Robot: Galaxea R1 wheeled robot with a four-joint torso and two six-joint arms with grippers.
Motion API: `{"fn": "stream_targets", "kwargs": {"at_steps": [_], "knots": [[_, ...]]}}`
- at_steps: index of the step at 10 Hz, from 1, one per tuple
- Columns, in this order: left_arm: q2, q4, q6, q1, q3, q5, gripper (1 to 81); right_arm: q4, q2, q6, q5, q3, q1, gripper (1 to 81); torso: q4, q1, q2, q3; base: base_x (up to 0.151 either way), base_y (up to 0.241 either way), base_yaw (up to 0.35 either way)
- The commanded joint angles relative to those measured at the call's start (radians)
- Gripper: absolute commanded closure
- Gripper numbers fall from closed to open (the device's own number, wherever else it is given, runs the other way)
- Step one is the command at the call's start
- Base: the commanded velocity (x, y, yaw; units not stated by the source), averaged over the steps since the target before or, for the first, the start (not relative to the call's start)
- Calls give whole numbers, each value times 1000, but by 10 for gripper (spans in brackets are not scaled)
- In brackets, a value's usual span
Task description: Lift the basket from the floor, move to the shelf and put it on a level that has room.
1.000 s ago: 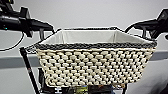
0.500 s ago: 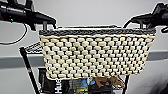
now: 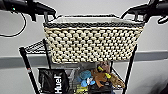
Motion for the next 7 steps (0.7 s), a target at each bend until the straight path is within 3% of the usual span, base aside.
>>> {"fn": "stream_targets", "kwargs": {"at_steps": [1, 3, 7], "knots": [[84, 8, 7, -130, -112, -9, 811, -1, 72, -5, 1, -135, 138, 811, 0, 0, 0, 0, 0, 0, 0], [116, 16, 8, -124, -175, 8, 811, -30, 124, -5, -45, -228, 134, 811, 0, 0, 0, 0, 0, 0, 0], [174, 48, 19, -56, -285, 11, 811, -96, 206, -18, -47, -336, 77, 811, 0, 0, 0, 0, 0, 0, 0]]}}
